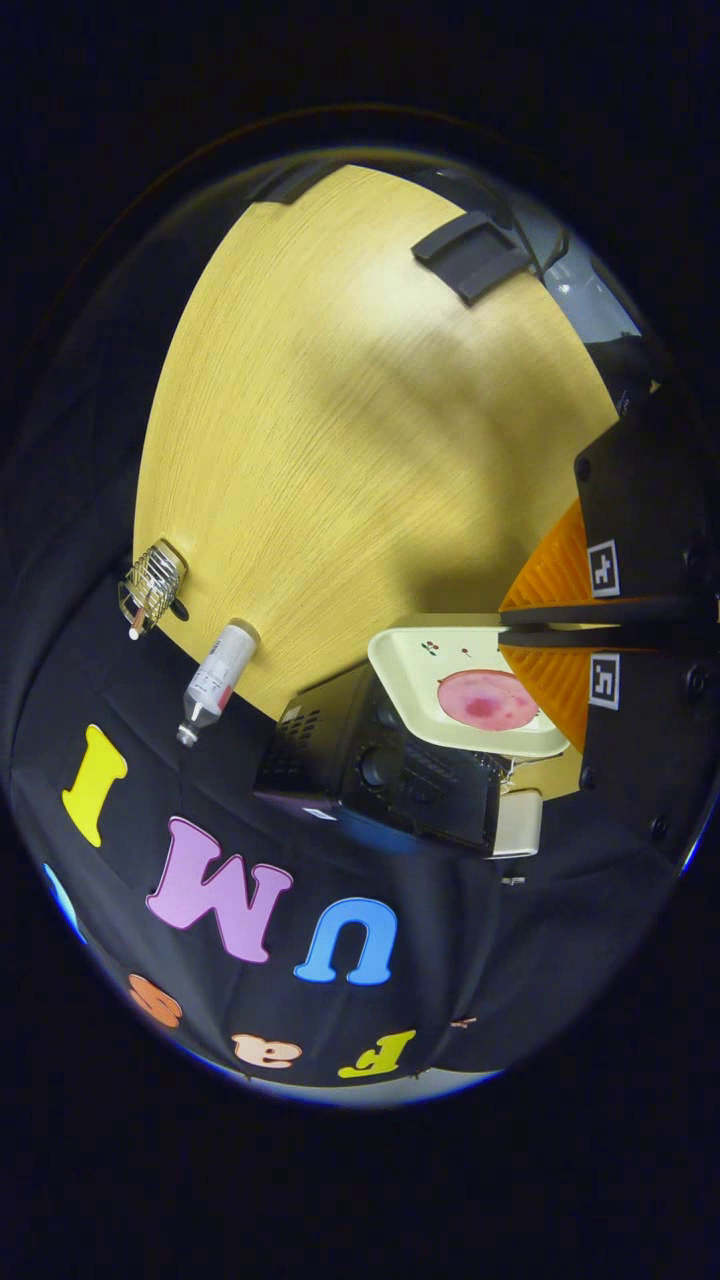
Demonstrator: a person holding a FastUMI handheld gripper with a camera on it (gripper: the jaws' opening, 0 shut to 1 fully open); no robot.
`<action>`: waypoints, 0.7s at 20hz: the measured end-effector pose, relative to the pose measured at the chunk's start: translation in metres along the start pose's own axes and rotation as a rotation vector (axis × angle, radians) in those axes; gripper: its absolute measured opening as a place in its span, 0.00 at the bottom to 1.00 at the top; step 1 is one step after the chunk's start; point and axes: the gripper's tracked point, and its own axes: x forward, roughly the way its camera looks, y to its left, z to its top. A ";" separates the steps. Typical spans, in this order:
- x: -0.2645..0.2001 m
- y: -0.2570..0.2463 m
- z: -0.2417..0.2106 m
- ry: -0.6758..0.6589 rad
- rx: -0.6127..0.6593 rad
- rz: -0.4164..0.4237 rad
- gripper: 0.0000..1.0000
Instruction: Open the toaster oven, put the food inside, and close the toaster oven door.
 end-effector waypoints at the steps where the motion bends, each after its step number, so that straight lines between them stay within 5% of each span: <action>1: -0.005 0.005 -0.007 -0.011 0.013 0.006 0.06; 14: 0.076 0.105 -0.081 -0.021 0.033 0.096 0.06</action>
